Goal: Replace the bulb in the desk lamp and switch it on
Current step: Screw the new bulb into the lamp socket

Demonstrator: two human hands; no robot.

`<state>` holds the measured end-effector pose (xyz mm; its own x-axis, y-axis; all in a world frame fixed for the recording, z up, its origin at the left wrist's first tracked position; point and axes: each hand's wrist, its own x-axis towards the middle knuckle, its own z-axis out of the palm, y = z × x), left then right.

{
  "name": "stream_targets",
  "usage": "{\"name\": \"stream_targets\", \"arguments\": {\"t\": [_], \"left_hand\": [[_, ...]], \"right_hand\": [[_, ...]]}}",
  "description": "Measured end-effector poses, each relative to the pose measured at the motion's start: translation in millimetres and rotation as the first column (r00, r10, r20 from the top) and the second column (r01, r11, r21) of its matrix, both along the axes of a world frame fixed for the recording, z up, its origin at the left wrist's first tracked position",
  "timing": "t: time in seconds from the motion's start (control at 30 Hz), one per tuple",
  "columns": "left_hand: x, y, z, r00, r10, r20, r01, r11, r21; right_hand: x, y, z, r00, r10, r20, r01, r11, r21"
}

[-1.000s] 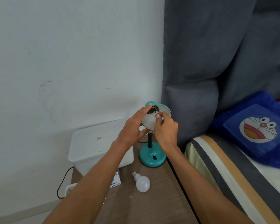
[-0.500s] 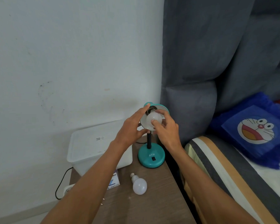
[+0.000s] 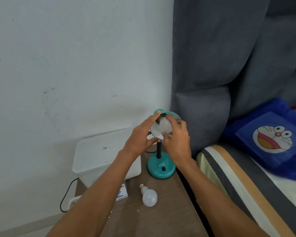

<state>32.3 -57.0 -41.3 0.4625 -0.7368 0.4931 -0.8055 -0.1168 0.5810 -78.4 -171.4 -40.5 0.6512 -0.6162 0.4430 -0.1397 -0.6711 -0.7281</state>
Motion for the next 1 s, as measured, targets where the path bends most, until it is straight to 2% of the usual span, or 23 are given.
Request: {"name": "stream_targets", "arguments": {"t": [0.2,0.4,0.5,0.7,1.0], "left_hand": [[3.1,1.2,-3.6,1.0,0.015,0.004,-0.015,1.0,0.007],[3.7,0.0,-2.8,1.0,0.005,-0.005,-0.005,1.0,0.006],[5.6,1.6,-3.8,1.0,0.007,-0.019,-0.007,1.0,0.001],[4.5,-0.4,-3.6,1.0,0.011,-0.029,-0.011,1.0,-0.011],[4.2,-1.2,-1.4,1.0,0.004,-0.008,-0.004,1.0,-0.001]], "right_hand": [[-1.0,-0.7,15.4,0.961,-0.249,-0.123,0.238,0.966,-0.098],[0.1,7.5,22.4,0.978,-0.193,-0.084,0.192,0.981,-0.024],[-2.6,8.8,19.3,0.986,-0.158,-0.048,0.156,0.987,-0.043],[0.1,9.7,23.2,0.992,-0.123,-0.026,0.125,0.982,0.143],[0.5,8.2,19.0,0.988,-0.157,-0.014,0.157,0.982,0.109]]}}
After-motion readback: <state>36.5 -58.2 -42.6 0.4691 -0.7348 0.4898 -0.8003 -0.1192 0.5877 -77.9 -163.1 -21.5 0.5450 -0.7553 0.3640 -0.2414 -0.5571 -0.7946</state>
